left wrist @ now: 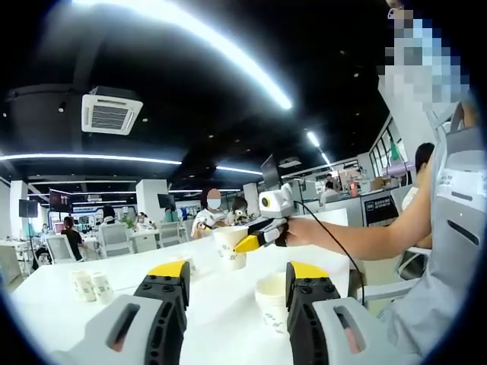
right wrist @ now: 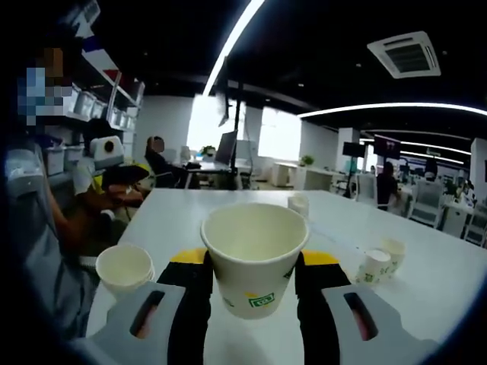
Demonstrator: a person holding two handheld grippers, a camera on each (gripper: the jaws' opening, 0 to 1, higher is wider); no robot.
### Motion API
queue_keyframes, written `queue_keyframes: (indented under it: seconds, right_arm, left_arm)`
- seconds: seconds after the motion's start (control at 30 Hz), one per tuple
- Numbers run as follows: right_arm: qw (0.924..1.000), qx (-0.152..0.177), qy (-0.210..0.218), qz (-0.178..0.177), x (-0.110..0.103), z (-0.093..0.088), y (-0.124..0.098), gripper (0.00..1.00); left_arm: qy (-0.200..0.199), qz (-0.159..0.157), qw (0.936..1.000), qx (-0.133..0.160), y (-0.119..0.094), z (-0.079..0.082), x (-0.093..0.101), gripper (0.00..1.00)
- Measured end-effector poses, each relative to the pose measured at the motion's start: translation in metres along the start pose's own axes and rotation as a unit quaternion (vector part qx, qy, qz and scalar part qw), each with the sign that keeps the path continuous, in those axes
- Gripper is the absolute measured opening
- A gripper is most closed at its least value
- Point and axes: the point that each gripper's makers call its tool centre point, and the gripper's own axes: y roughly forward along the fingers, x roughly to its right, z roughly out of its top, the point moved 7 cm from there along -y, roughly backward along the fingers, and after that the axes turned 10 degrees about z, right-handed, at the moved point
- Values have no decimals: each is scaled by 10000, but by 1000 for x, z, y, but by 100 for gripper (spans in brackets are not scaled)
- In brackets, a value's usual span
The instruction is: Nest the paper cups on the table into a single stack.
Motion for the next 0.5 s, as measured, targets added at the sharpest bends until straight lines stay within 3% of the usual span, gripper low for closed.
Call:
queue_keyframes:
  seconds: [0.5]
  right_arm:
    - [10000,62,-5,33,-12,4,-6,45]
  left_arm:
    - [-205,22,9997,-97,0,0,-2,59]
